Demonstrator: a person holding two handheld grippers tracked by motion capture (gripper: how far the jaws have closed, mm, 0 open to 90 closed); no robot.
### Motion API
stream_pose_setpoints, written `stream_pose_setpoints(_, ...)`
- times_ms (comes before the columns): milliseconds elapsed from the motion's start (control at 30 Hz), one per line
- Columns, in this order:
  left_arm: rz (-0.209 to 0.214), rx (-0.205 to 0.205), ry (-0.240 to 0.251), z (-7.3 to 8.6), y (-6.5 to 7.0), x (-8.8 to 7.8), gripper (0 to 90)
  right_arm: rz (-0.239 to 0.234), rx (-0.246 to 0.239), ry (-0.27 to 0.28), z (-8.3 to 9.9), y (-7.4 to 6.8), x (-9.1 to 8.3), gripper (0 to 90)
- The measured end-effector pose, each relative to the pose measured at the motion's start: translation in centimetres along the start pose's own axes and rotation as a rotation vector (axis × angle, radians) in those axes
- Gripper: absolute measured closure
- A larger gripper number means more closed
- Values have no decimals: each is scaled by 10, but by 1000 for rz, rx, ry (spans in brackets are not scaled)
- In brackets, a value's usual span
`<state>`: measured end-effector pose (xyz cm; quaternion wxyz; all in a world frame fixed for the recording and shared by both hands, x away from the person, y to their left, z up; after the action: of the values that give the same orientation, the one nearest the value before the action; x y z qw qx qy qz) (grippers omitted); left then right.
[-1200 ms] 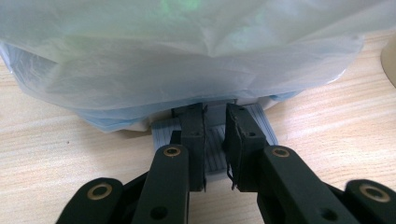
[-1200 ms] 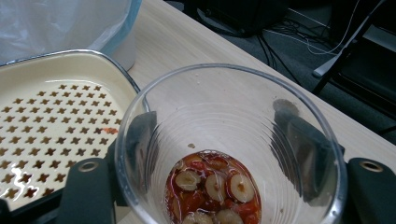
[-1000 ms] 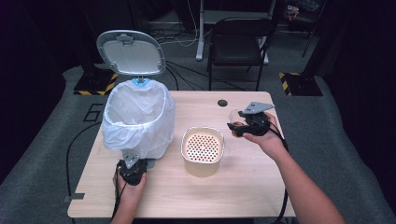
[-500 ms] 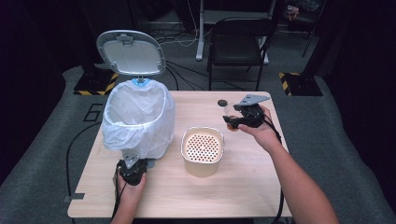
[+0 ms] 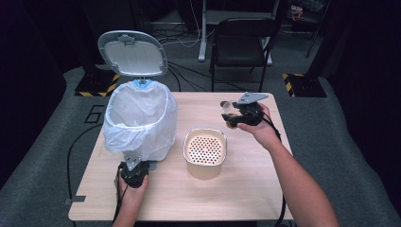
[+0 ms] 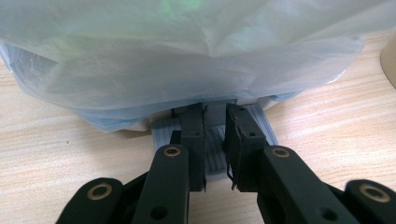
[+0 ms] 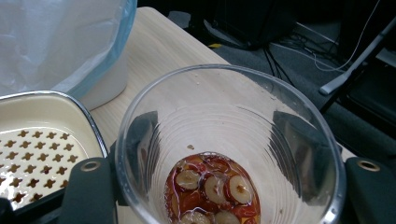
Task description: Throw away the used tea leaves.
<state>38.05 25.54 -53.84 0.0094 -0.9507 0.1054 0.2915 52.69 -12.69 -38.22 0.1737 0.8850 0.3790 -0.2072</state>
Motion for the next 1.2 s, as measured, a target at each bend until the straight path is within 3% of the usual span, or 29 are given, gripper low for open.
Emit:
stream_pose_setpoints(500,1,2,-2,0,0,0,783,-20,-81,39,-9,-13,-3,335)
stream_pose_setpoints(733,2,3,-3,0,0,0,783,-46,-200,83,-25,-29,-10,343)
stream_pose_setpoints(1200,2,2,-2,0,0,0,783,-11,-533,109,-30,-62,-11,354)
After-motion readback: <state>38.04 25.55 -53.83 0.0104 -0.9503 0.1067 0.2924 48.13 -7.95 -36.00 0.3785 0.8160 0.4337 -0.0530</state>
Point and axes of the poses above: each handheld gripper's, and its own axes: x roughly forward along the jaws, z roughly out of its underside, y roughly to its right, the point moved 2 cm from there along x, roughly forward along the jaws
